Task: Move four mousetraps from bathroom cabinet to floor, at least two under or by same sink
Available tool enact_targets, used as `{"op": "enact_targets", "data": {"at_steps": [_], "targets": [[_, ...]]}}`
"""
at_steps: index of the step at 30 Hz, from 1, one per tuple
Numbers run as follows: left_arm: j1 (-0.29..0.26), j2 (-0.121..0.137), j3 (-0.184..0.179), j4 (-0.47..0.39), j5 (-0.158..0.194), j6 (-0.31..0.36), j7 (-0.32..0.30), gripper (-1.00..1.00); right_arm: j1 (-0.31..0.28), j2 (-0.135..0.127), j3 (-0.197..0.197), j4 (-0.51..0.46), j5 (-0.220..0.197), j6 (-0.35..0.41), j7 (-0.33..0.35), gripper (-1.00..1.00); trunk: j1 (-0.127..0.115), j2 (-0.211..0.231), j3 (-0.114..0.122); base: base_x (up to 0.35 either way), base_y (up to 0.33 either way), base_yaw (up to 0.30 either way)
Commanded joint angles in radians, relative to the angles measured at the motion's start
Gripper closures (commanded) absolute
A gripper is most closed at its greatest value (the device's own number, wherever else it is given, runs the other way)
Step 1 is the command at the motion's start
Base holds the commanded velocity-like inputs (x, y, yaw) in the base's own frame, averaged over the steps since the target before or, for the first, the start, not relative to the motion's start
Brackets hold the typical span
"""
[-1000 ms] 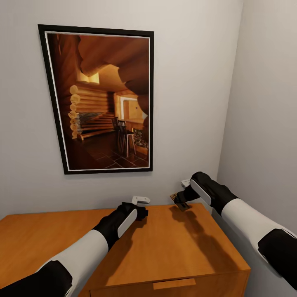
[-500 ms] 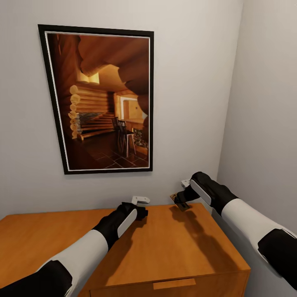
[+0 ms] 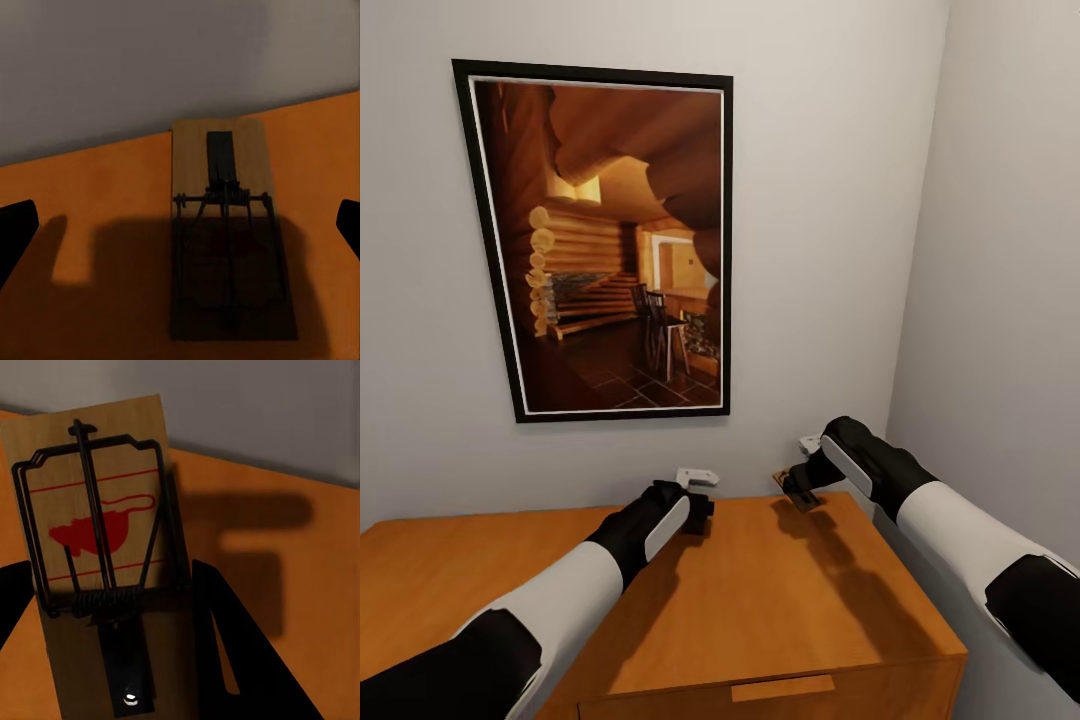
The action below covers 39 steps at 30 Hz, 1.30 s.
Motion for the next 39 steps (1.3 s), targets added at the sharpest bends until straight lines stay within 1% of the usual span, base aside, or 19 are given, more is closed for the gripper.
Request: {"op": "enact_targets", "data": {"at_steps": [1, 18, 39], "targets": [[-0.002, 0.001, -0.007, -0.001, 0.011, 0.002, 0.009, -1.00, -0.001, -0.001, 0.005, -0.001, -0.003, 0.002, -0.001, 1.00, 0.000, -0.001, -0.001, 0.000, 0.000, 0.000], [-0.004, -0.001, -0.005, 0.007, 0.013, -0.018, 0.009, -1.00, -0.001, -0.002, 0.007, -0.002, -0.003, 0.002, -0.001, 1.00, 0.000, -0.001, -0.001, 0.000, 0.000, 0.000], [-0.004, -0.001, -0.010, -0.011, 0.008, -0.014, 0.017, -1.00, 0.001, -0.001, 0.006, -0.001, -0.003, 0.002, -0.001, 1.00, 0.000, -0.001, -0.001, 0.000, 0.000, -0.002]]}}
